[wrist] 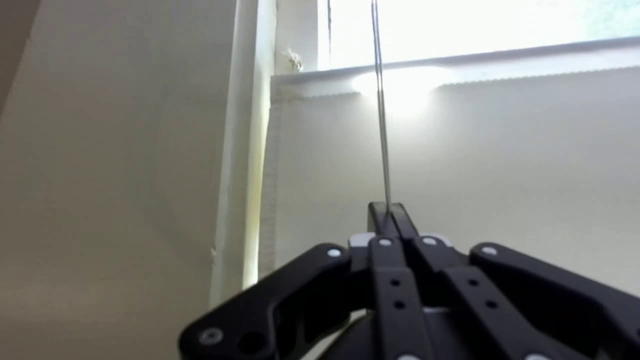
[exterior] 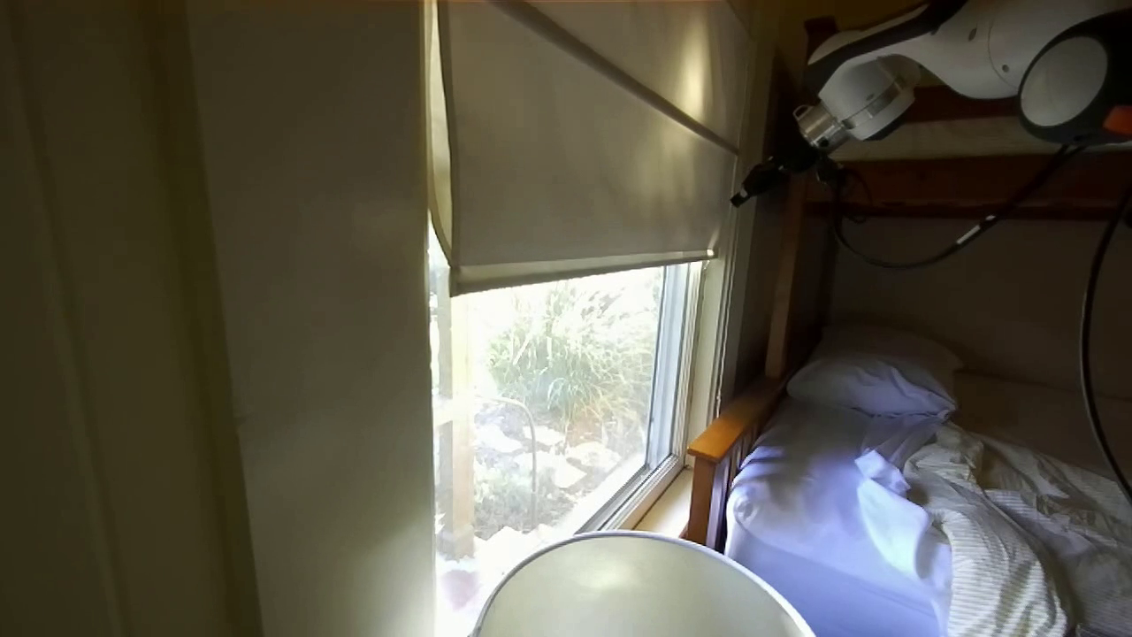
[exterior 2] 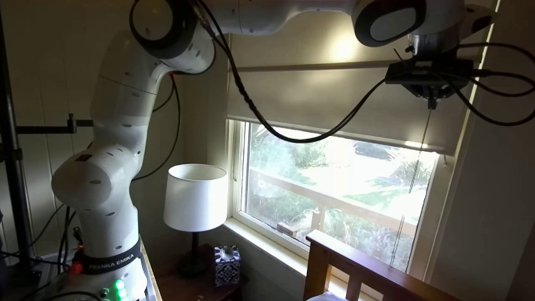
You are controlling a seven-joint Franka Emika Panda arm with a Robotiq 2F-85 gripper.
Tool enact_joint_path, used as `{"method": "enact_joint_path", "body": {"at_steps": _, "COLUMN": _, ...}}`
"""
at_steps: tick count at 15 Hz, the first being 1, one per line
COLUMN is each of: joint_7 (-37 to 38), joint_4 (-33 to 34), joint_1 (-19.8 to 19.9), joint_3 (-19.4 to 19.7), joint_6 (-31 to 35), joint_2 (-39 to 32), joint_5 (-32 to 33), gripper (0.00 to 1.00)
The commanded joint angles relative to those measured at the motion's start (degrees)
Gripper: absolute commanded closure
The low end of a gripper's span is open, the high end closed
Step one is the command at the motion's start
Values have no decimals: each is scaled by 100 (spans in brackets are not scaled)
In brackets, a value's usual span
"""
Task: Close the blinds on the window.
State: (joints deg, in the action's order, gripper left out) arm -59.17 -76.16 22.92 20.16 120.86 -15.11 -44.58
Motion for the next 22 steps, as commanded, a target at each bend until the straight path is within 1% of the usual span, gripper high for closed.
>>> {"method": "enact_joint_path", "body": {"at_steps": 1, "joint_7": 532, "joint_4": -191, "joint_1": -250, "joint_3": 125, "joint_6": -14, "joint_2": 391, "joint_5": 804, "gripper": 100}}
{"method": "enact_joint_path", "body": {"at_steps": 3, "joint_7": 469, "joint_4": -402, "joint_1": -352, "joint_3": 49, "joint_6": -44, "joint_2": 769, "joint_5": 998, "gripper": 100}}
{"method": "enact_joint_path", "body": {"at_steps": 6, "joint_7": 36, "joint_4": -642, "joint_1": -519, "joint_3": -145, "joint_6": -178, "joint_2": 1360, "joint_5": 802, "gripper": 100}}
{"method": "enact_joint_path", "body": {"at_steps": 8, "joint_7": -122, "joint_4": -799, "joint_1": -657, "joint_3": -270, "joint_6": -279, "joint_2": 1729, "joint_5": 751, "gripper": 100}}
{"method": "enact_joint_path", "body": {"at_steps": 10, "joint_7": -124, "joint_4": -939, "joint_1": -785, "joint_3": -394, "joint_6": -550, "joint_2": 2055, "joint_5": 850, "gripper": 100}}
{"method": "enact_joint_path", "body": {"at_steps": 12, "joint_7": -68, "joint_4": -1109, "joint_1": -900, "joint_3": -538, "joint_6": -1024, "joint_2": 2308, "joint_5": 1130, "gripper": 100}}
{"method": "enact_joint_path", "body": {"at_steps": 13, "joint_7": -67, "joint_4": -1173, "joint_1": -937, "joint_3": -618, "joint_6": -1277, "joint_2": 2373, "joint_5": 1385, "gripper": 100}}
{"method": "enact_joint_path", "body": {"at_steps": 15, "joint_7": -79, "joint_4": -1357, "joint_1": -1004, "joint_3": -788, "joint_6": -1575, "joint_2": 2477, "joint_5": 1842, "gripper": 100}}
{"method": "enact_joint_path", "body": {"at_steps": 16, "joint_7": -234, "joint_4": -1458, "joint_1": -1043, "joint_3": -863, "joint_6": -1671, "joint_2": 2525, "joint_5": 1984, "gripper": 100}}
{"method": "enact_joint_path", "body": {"at_steps": 17, "joint_7": -301, "joint_4": -1457, "joint_1": -1210, "joint_3": -772, "joint_6": -1789, "joint_2": 2541, "joint_5": 2076, "gripper": 100}}
{"method": "enact_joint_path", "body": {"at_steps": 18, "joint_7": -346, "joint_4": -1449, "joint_1": -1226, "joint_3": -742, "joint_6": -1735, "joint_2": 2544, "joint_5": 2017, "gripper": 100}}
{"method": "enact_joint_path", "body": {"at_steps": 19, "joint_7": -146, "joint_4": -1217, "joint_1": -1247, "joint_3": -689, "joint_6": -1672, "joint_2": 2313, "joint_5": 1870, "gripper": 98}}
{"method": "enact_joint_path", "body": {"at_steps": 22, "joint_7": -237, "joint_4": -1251, "joint_1": -1289, "joint_3": -681, "joint_6": -1672, "joint_2": 2333, "joint_5": 1881, "gripper": 98}}
